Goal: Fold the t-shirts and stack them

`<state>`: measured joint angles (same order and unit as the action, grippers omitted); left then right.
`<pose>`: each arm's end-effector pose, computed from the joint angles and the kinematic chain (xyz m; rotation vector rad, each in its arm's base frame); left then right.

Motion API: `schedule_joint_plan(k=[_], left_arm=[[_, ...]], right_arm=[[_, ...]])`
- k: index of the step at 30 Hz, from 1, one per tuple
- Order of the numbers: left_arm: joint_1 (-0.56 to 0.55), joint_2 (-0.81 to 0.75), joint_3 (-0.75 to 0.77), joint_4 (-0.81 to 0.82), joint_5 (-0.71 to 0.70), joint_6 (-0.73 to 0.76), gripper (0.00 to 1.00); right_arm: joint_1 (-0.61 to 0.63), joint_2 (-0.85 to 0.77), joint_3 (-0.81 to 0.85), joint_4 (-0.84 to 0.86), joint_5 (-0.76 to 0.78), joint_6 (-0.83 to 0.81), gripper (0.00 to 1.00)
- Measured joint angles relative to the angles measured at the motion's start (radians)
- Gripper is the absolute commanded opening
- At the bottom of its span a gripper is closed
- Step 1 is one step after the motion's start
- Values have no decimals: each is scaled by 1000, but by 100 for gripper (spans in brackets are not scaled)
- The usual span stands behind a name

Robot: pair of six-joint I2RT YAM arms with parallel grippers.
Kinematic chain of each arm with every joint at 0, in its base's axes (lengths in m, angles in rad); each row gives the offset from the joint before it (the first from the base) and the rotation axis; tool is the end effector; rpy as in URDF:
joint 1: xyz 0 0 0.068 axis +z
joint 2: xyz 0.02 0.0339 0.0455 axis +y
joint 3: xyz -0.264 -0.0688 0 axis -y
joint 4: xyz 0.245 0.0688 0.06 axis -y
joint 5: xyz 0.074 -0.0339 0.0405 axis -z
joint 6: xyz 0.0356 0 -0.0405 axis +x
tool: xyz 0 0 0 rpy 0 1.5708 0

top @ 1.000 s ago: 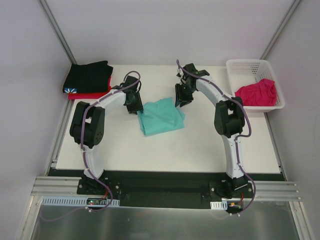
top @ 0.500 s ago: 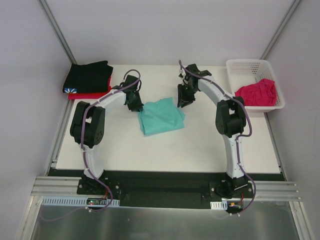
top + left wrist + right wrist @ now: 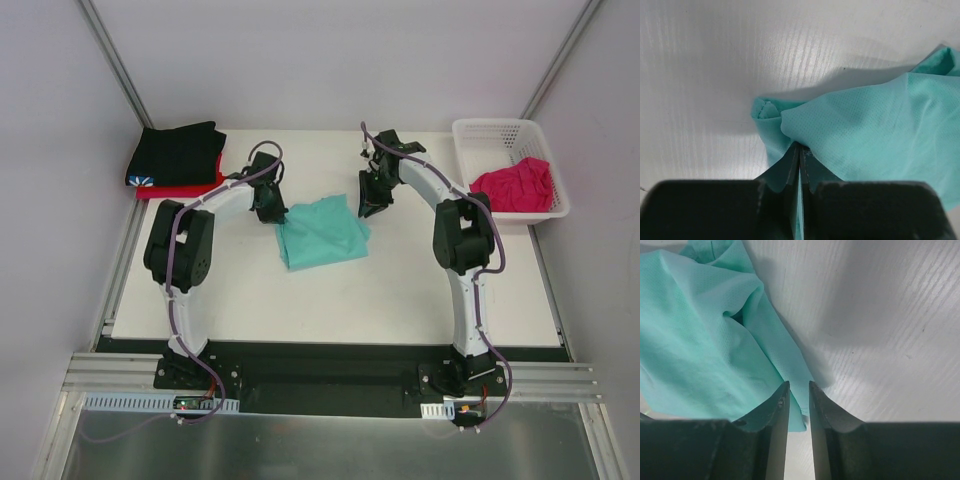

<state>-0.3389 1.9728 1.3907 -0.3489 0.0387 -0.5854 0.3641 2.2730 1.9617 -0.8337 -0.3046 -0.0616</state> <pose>0.4016 -0.1430 0.1840 -0.2977 2.5361 -0.4214 0.4510 0.1833 0.1988 -0.6638 2.6433 0.5020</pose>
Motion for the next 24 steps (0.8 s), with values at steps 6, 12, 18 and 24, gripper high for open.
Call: schedule_joint_plan(k=[6, 12, 18, 24], left_arm=[[0, -51, -43, 4, -18, 1, 0], [0, -150, -62, -2, -45, 2, 0], [0, -214, -72, -8, -53, 2, 0], [0, -259, -153, -22, -72, 1, 0]], right_arm=[[0, -17, -18, 1, -2, 1, 23], [0, -44, -32, 6, -4, 5, 23], [5, -74, -58, 10, -3, 8, 22], [18, -82, -89, 10, -3, 9, 22]])
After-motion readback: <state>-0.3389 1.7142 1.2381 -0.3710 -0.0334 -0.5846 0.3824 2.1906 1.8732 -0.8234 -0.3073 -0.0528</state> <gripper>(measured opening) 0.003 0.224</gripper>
